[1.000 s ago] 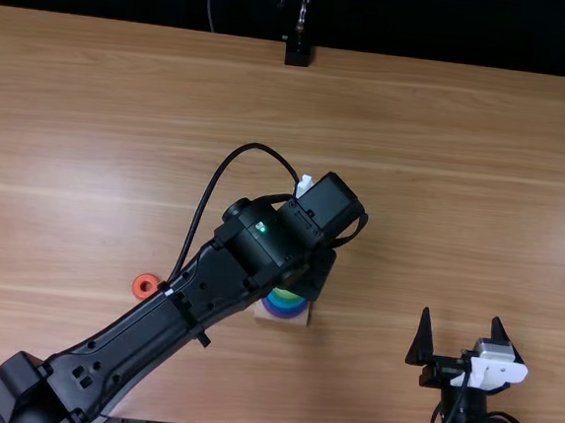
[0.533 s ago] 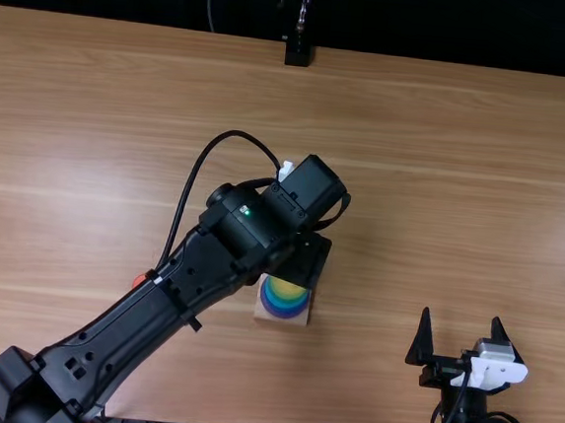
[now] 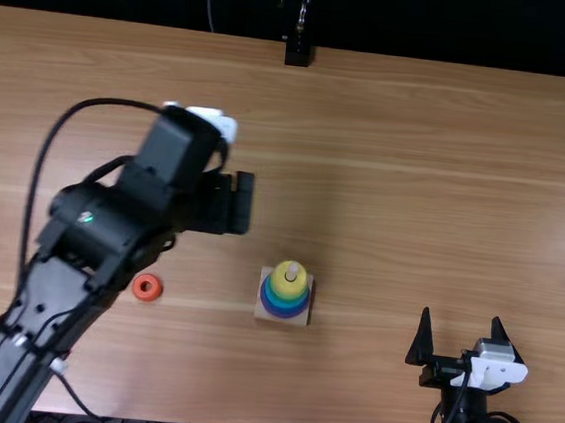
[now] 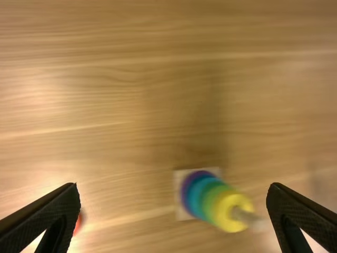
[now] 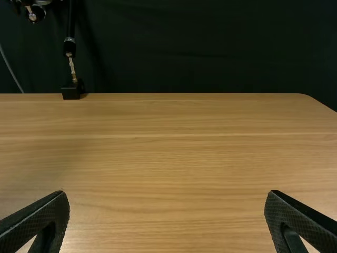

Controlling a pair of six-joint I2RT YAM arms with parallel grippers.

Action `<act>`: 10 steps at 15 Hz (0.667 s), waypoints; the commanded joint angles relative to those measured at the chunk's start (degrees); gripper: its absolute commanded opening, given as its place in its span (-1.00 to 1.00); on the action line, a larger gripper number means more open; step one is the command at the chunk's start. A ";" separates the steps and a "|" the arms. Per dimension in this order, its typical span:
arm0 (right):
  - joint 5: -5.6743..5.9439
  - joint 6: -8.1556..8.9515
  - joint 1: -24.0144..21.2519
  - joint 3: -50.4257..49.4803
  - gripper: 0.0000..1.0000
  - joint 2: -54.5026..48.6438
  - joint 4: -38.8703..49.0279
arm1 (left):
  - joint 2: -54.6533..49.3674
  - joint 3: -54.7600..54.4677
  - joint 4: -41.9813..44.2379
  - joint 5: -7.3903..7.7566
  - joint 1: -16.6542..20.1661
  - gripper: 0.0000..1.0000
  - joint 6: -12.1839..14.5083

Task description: Build the Hanoi tower: stack the rings onto the peg from bottom to top in this color order: purple, dark blue, light blue, dark green, light green, yellow, orange.

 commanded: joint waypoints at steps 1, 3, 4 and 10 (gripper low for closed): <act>-0.02 -0.10 -0.36 -0.90 1.00 -0.69 -0.12 | -2.49 -6.17 1.57 -0.26 1.99 1.00 4.81; -0.02 -0.10 -0.36 -0.90 1.00 -0.69 -0.12 | -5.39 -13.73 3.99 -0.36 5.51 1.00 8.50; -0.02 -0.10 -0.36 -0.90 1.00 -0.69 -0.12 | -7.06 -17.07 4.10 -0.26 7.35 1.00 11.67; -0.02 -0.10 -0.36 -0.90 1.00 -0.69 -0.12 | -7.23 -32.89 4.10 -0.26 11.48 1.00 26.96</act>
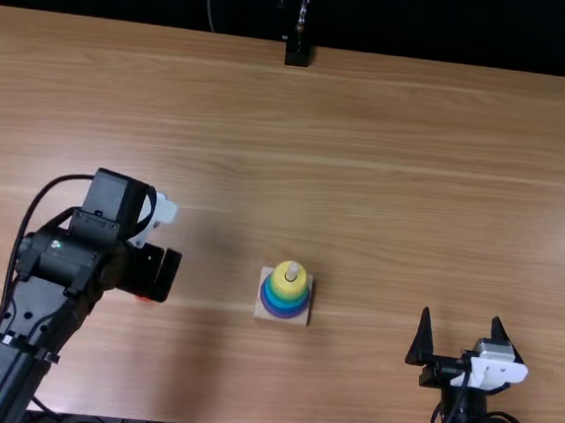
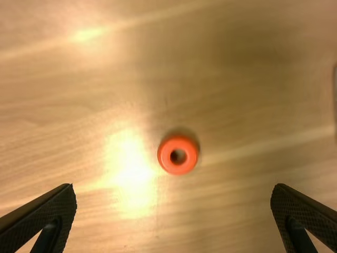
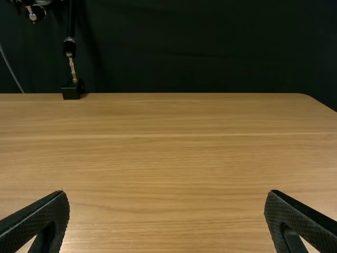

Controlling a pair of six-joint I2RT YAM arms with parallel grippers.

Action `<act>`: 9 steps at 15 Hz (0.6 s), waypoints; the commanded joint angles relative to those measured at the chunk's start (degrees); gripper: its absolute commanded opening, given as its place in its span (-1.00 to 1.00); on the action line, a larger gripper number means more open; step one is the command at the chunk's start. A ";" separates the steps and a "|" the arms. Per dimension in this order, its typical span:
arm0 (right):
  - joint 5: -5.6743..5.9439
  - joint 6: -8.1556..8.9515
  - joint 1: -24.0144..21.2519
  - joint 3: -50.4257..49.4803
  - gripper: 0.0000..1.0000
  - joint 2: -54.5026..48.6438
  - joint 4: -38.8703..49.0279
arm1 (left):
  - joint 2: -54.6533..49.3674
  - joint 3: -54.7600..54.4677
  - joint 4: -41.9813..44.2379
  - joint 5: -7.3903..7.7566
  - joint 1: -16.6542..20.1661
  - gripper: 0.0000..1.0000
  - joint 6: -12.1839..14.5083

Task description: Build the Hanoi tower: stack the rings onto the peg from bottom to top in this color order: purple, dark blue, light blue, dark green, light green, yellow, orange.

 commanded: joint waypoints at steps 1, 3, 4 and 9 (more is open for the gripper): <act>0.03 -0.10 -0.36 -0.90 1.00 -0.69 0.06 | 0.01 -3.48 0.11 -0.27 0.31 1.00 3.11; 0.03 -0.10 -0.36 -0.90 1.00 -0.69 -0.05 | 3.26 -6.56 4.65 -0.38 -0.04 1.00 3.11; 0.03 -0.10 -0.36 -0.90 1.00 -0.69 0.06 | 4.58 -7.43 6.76 -0.38 -0.04 1.00 3.11; 0.03 -0.10 -0.36 -0.90 1.00 -0.69 -0.05 | 8.88 -7.70 10.98 -0.48 -0.13 1.00 3.22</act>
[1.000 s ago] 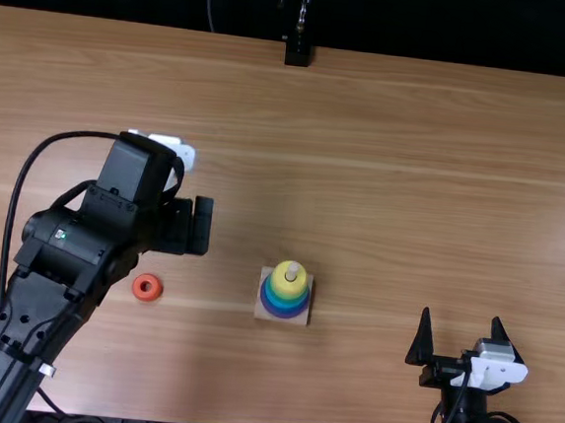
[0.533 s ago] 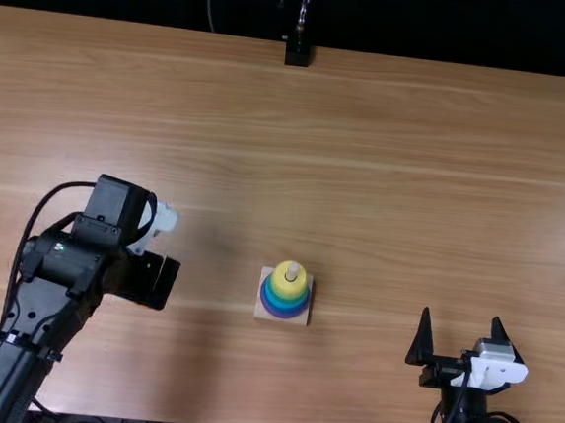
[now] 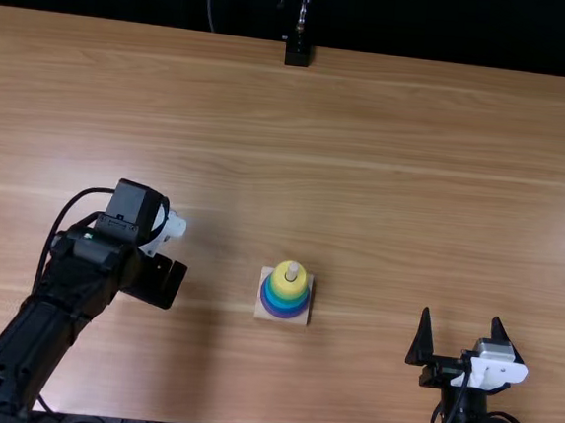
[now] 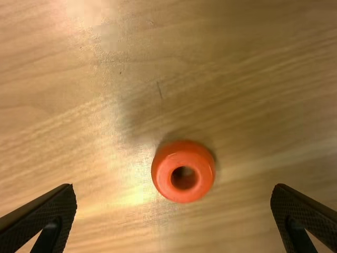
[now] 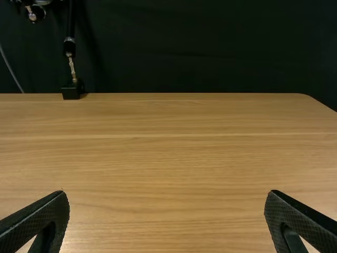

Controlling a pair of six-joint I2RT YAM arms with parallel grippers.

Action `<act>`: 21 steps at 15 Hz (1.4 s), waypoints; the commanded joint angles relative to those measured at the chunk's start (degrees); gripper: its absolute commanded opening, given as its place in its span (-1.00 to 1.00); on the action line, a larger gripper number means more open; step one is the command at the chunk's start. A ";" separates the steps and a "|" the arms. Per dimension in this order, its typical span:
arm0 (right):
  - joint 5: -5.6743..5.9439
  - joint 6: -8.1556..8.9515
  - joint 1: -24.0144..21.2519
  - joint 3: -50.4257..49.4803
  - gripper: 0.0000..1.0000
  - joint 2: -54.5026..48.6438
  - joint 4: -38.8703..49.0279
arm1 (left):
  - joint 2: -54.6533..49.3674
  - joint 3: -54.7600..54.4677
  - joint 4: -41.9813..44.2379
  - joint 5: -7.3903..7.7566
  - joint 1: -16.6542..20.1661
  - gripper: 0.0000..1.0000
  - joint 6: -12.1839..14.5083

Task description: Build the Hanoi tower: stack the rings onto the peg from bottom to top in this color order: purple, dark blue, light blue, dark green, light green, yellow, orange.

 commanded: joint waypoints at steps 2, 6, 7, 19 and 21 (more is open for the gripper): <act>0.01 -0.12 -0.36 -0.90 1.00 -0.69 -0.07 | 2.56 -0.79 0.18 -0.18 -0.13 1.00 0.69; 0.01 -0.12 -0.36 -0.90 1.00 -0.69 -0.07 | 5.37 -1.06 1.23 -0.18 -0.04 1.00 0.69; 0.01 -0.12 -0.36 -0.90 1.00 -0.69 -0.07 | 6.16 -0.97 1.44 -0.29 -0.04 1.00 0.69; 0.01 -0.12 -0.36 -0.90 1.00 -0.69 -0.07 | 10.03 -1.85 1.23 -0.18 0.23 1.00 0.79; 0.01 -0.12 -0.36 -0.90 1.00 -0.69 -0.07 | 10.20 -1.85 1.23 -0.18 0.23 1.00 0.79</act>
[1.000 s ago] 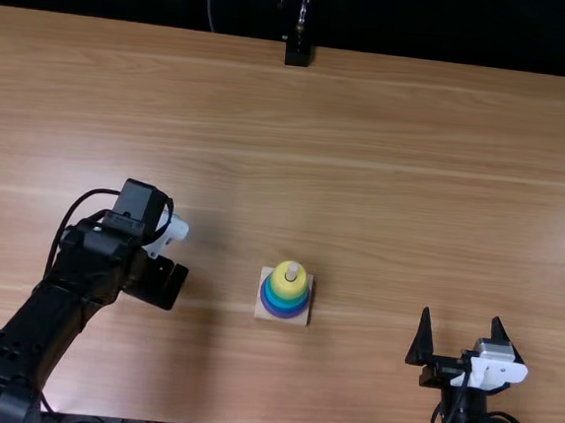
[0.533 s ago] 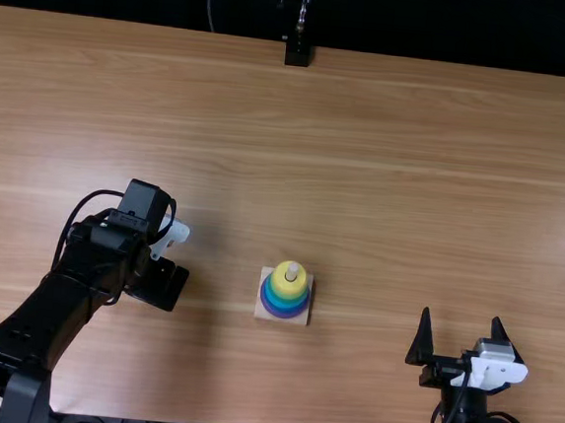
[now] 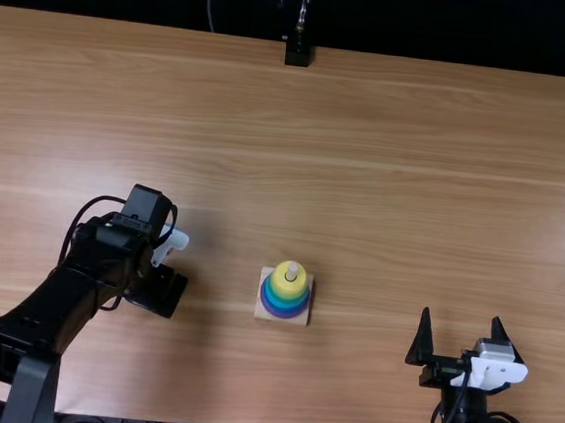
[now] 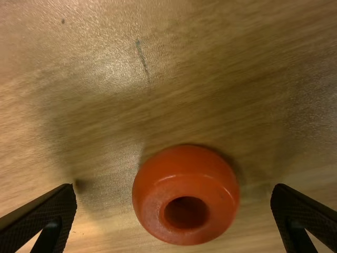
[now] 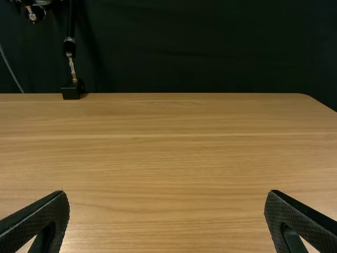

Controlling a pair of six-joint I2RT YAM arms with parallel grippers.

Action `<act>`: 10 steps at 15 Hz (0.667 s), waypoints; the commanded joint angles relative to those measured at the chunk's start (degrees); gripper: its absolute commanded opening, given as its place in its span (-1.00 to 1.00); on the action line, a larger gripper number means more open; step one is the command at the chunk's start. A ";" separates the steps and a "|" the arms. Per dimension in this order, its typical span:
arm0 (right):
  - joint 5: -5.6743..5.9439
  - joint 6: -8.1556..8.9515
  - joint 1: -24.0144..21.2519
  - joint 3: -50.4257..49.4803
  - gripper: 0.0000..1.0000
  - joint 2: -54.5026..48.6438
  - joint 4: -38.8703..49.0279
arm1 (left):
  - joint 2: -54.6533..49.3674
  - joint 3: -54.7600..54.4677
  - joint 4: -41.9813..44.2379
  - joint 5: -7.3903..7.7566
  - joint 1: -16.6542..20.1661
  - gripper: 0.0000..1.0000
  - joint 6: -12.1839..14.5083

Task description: Build the Hanoi tower: stack the rings onto the peg from bottom to top in this color order: purple, dark blue, light blue, dark green, light green, yellow, orange.

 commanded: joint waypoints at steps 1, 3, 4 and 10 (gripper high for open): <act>0.01 -0.12 -0.36 -0.90 1.00 -0.69 -0.07 | 0.65 -0.65 -0.06 -0.12 0.23 1.00 0.79; 0.01 -0.12 -0.36 -0.90 1.00 -0.69 -0.07 | 0.65 -0.65 -0.06 -0.12 0.23 1.00 0.79; 0.01 -0.12 -0.36 -0.90 1.00 -0.69 -0.07 | 0.65 -0.65 0.15 -0.12 0.23 0.75 0.79; 0.01 -0.12 -0.36 -0.90 1.00 -0.69 -0.07 | 0.65 -0.47 4.48 -6.76 0.31 -0.83 -0.05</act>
